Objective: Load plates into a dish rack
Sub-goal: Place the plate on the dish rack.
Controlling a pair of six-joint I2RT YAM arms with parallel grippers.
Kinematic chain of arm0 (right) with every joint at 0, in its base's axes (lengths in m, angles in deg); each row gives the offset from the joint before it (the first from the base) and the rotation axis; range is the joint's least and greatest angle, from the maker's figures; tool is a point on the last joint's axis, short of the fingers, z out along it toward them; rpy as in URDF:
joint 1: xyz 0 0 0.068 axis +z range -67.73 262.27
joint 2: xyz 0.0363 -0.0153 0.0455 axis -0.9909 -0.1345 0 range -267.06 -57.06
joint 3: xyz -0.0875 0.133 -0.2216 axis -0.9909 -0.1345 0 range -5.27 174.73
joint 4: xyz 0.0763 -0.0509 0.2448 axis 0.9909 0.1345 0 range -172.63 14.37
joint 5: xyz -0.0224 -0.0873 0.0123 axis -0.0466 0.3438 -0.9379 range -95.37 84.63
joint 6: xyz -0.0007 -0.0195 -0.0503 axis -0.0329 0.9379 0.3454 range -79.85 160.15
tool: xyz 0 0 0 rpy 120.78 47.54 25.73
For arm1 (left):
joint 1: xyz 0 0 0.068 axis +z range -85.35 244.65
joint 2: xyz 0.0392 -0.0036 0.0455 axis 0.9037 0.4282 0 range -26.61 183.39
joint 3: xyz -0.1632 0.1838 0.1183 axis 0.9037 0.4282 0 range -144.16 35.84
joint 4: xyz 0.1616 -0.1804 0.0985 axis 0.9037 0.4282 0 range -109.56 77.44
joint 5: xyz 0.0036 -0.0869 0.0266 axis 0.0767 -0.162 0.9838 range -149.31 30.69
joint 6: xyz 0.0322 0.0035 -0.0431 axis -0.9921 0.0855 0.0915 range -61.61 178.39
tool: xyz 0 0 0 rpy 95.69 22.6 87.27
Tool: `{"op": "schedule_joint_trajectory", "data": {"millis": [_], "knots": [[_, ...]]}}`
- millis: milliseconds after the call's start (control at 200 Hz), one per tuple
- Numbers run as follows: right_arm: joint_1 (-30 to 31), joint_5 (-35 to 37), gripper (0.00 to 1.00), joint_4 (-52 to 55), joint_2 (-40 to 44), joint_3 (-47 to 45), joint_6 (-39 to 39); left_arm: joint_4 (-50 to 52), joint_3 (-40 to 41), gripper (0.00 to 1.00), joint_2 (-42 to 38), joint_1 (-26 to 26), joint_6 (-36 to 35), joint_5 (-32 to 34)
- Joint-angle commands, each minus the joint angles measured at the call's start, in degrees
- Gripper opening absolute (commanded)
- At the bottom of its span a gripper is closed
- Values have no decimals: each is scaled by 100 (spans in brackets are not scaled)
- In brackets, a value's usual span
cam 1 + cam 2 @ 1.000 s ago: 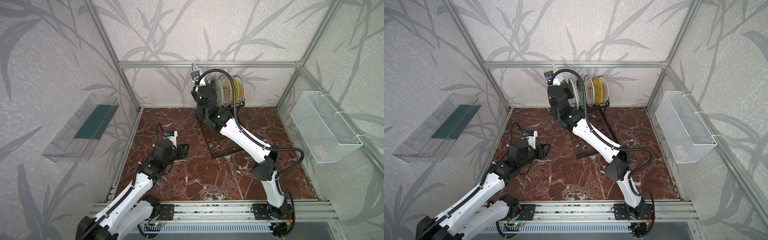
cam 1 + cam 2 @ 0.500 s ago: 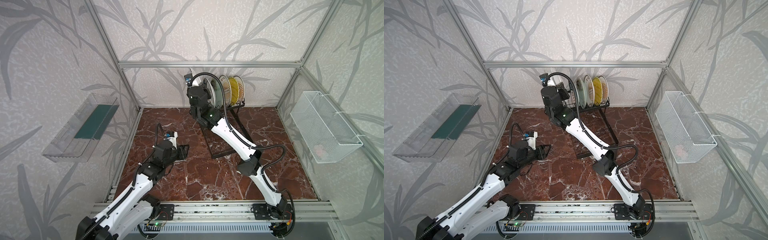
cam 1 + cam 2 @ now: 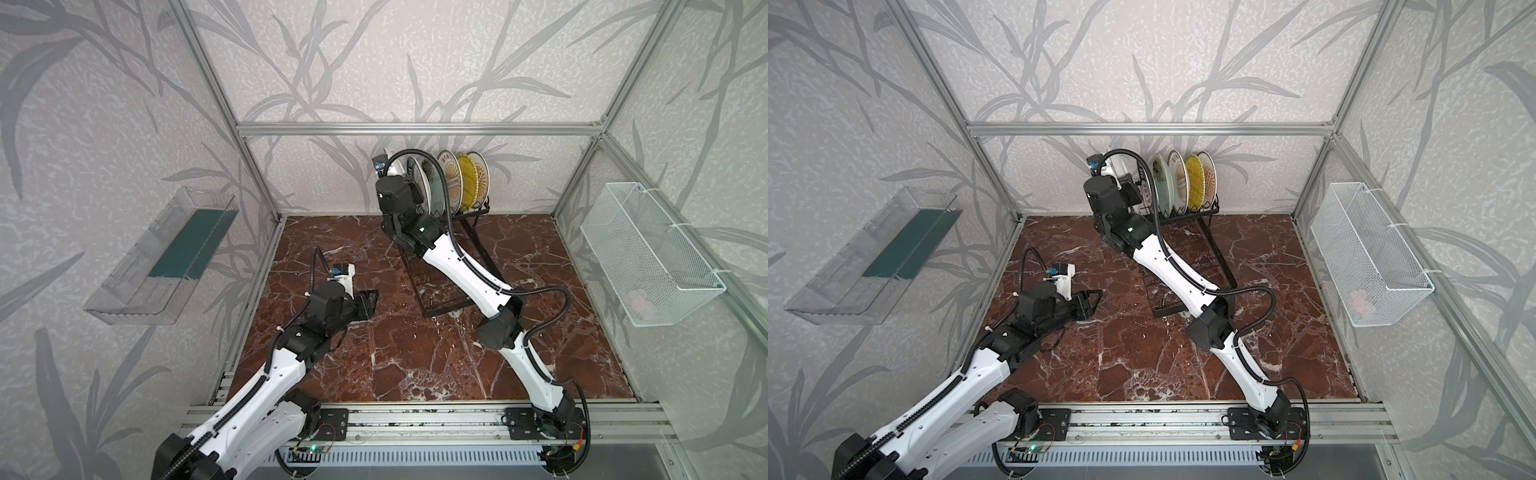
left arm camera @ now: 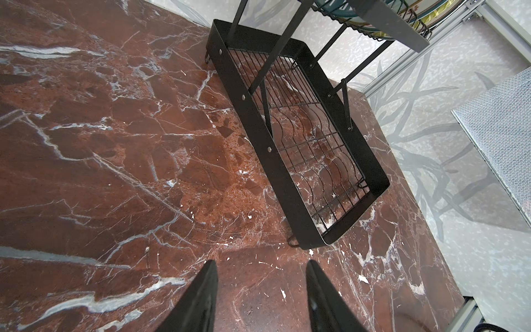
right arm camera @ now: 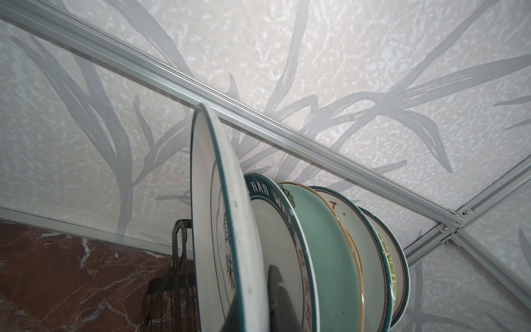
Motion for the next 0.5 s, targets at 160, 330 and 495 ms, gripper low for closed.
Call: {"op": "schedule_joint_trajectory", "data": {"millis": [160, 330, 495], "knots": [[-37, 75, 0, 2, 86, 103, -341, -98, 71, 48, -111, 38, 29, -41], [-37, 73, 0, 115, 89, 55, -467, -94, 69, 48, -117, 37, 36, -41], [-46, 51, 0, 214, 90, 27, -590, -82, 71, 49, -131, 30, 40, -36]]}}
